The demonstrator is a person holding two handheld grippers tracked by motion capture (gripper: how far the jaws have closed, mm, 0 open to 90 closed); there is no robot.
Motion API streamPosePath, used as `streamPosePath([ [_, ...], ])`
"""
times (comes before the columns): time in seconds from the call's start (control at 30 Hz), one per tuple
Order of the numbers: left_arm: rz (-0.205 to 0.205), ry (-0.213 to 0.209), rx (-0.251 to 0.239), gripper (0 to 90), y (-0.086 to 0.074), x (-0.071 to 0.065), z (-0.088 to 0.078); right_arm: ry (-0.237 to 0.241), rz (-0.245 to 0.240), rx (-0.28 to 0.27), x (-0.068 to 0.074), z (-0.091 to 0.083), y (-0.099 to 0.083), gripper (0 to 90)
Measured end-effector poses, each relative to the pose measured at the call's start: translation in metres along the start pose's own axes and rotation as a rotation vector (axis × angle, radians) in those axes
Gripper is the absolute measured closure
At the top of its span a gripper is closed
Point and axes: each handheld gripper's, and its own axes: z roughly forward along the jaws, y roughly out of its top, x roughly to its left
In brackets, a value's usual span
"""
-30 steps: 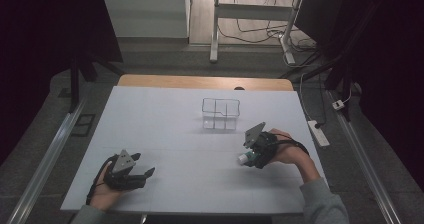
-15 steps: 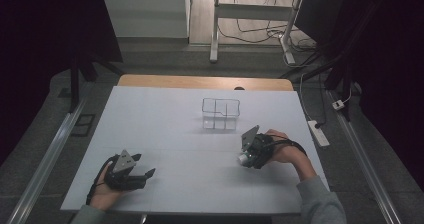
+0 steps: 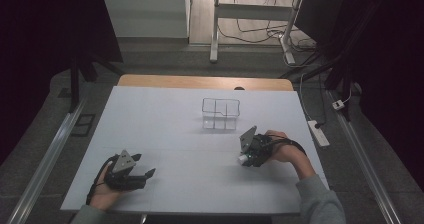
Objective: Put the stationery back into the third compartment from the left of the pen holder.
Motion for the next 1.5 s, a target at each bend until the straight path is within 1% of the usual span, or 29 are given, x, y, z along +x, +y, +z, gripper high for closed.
streamPosePath([
  [0.1, 0.002, 0.000, 0.001, 25.4, 0.000, 0.000, 0.000, 0.008, 0.005, -0.001, -0.001, 0.000, 0.000, 52.7],
  [0.13, -0.003, -0.008, -0.005, 25.4, 0.000, 0.000, 0.000, 0.014, 0.008, -0.006, -0.001, 0.000, -0.001, 53.7],
  [0.17, -0.003, -0.008, -0.005, 25.4, 0.000, 0.000, 0.000, 0.014, 0.008, -0.006, -0.001, 0.000, -0.001, 53.7],
  [0.23, -0.007, -0.013, -0.009, 25.3, 0.000, 0.000, -0.001, 0.041, 0.008, -0.024, -0.002, 0.000, -0.003, 58.4],
  [0.27, -0.006, -0.012, -0.009, 25.3, 0.000, 0.000, -0.001, 0.041, 0.008, -0.024, -0.002, 0.000, -0.003, 58.4],
  [0.3, -0.006, -0.012, -0.007, 25.4, 0.000, 0.001, -0.001, 0.059, 0.001, -0.040, -0.004, 0.000, -0.006, 61.3],
  [0.4, -0.007, -0.009, -0.007, 25.3, 0.000, 0.001, -0.001, 0.060, -0.006, -0.043, -0.003, 0.000, -0.006, 63.4],
  [0.47, -0.008, -0.010, -0.008, 25.5, 0.000, 0.001, -0.001, 0.060, -0.022, -0.044, -0.001, 0.000, -0.005, 64.4],
  [0.5, -0.007, -0.010, -0.007, 25.5, 0.000, 0.001, -0.001, 0.052, -0.021, -0.040, -0.001, 0.000, -0.005, 64.5],
  [0.73, -0.007, -0.009, -0.008, 25.6, -0.001, 0.001, -0.001, 0.052, -0.008, -0.031, -0.001, -0.001, -0.004, 64.7],
  [0.8, -0.009, -0.011, -0.010, 25.6, -0.001, 0.002, -0.002, 0.028, 0.008, -0.029, -0.001, -0.002, -0.004, 64.7],
  [0.87, -0.010, -0.011, -0.010, 25.6, -0.001, 0.002, -0.002, 0.020, 0.017, -0.023, -0.002, -0.003, -0.005, 64.7],
  [0.93, -0.008, -0.011, -0.010, 25.6, -0.001, 0.002, -0.002, 0.001, 0.059, -0.031, -0.003, -0.006, -0.007, 64.7],
  [0.97, -0.007, -0.010, -0.009, 25.6, -0.001, 0.001, -0.002, -0.012, 0.066, -0.038, -0.004, -0.007, -0.008, 64.7],
  [1.0, -0.007, -0.010, -0.009, 25.6, -0.001, 0.001, -0.002, -0.012, 0.066, -0.038, -0.004, -0.007, -0.008, 64.7],
  [1.07, -0.006, -0.011, -0.009, 25.6, -0.001, 0.001, -0.002, -0.032, 0.075, -0.065, -0.007, -0.010, -0.008, 64.7],
  [1.1, -0.007, -0.011, -0.009, 25.6, -0.001, 0.001, -0.001, -0.047, 0.108, -0.090, -0.008, -0.014, -0.009, 64.7],
  [1.13, -0.006, -0.011, -0.009, 25.6, -0.001, 0.001, -0.001, -0.047, 0.108, -0.090, -0.008, -0.014, -0.009, 64.7],
  [1.2, -0.006, -0.012, -0.008, 25.6, -0.001, 0.002, -0.001, -0.066, 0.142, -0.127, -0.009, -0.020, -0.010, 64.6],
  [1.3, -0.005, -0.011, -0.007, 25.6, 0.000, 0.001, -0.001, -0.074, 0.157, -0.148, -0.010, -0.024, -0.010, 64.7],
  [1.33, -0.005, -0.011, -0.007, 25.6, 0.000, 0.001, -0.001, -0.092, 0.176, -0.166, -0.010, -0.027, -0.010, 64.7],
  [1.37, -0.005, -0.011, -0.008, 25.6, 0.000, 0.001, -0.001, -0.099, 0.184, -0.175, -0.010, -0.028, -0.010, 64.7],
  [1.4, -0.005, -0.011, -0.009, 25.6, 0.000, 0.001, -0.001, -0.105, 0.193, -0.188, -0.010, -0.029, -0.010, 64.7],
  [1.47, -0.006, -0.010, -0.010, 25.6, 0.000, 0.001, -0.001, -0.110, 0.201, -0.197, -0.010, -0.030, -0.010, 64.7],
  [1.5, -0.008, -0.009, -0.012, 25.6, 0.000, 0.001, -0.001, -0.130, 0.208, -0.215, -0.011, -0.033, -0.010, 64.7],
])
